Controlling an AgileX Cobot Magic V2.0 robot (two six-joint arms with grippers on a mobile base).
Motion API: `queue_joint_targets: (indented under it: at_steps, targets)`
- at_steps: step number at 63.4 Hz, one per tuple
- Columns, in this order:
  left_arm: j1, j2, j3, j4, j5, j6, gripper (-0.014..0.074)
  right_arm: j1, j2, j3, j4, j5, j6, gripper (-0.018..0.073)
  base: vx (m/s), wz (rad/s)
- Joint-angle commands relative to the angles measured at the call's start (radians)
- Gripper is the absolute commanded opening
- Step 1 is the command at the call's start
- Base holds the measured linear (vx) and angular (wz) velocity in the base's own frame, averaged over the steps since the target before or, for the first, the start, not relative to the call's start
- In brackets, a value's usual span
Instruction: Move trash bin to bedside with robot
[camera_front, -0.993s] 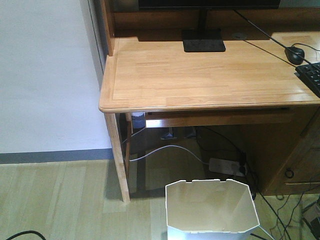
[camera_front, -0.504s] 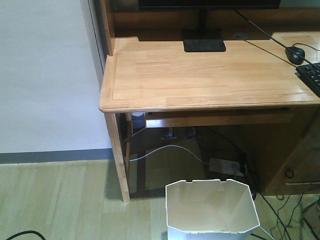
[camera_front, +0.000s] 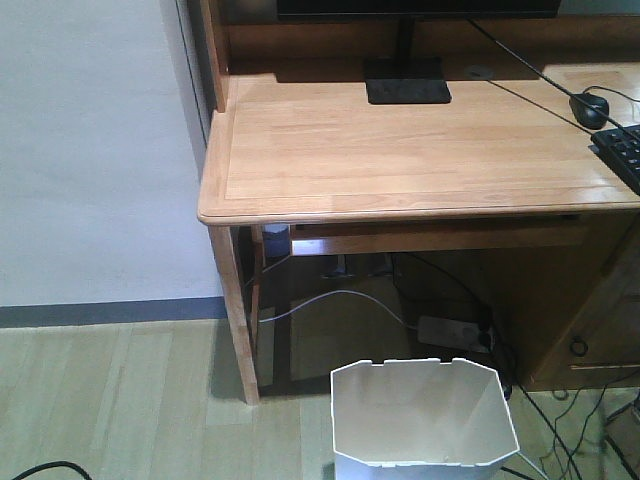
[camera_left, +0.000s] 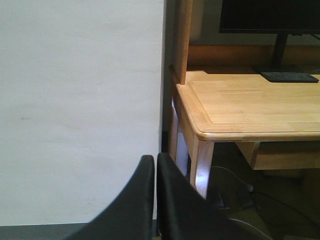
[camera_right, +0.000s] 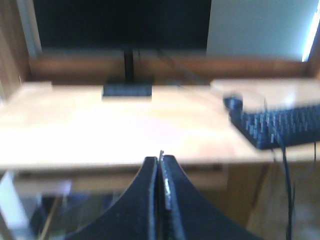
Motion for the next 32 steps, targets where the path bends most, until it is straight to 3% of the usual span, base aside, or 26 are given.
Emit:
queue_joint_targets:
  at_steps: [1,32]
  targets:
    - [-0.001,-0.013,0.026,0.000,-0.081,-0.002,-0.0006,-0.008,0.046,-0.040,0.012,-0.027,-0.002,-0.0010,0.00,0.00]
    - [-0.001,-0.013,0.026,0.000,-0.081,-0.002,-0.0006,-0.008,0.102,-0.040,0.023,0.051,-0.002,0.0012,0.00,0.00]
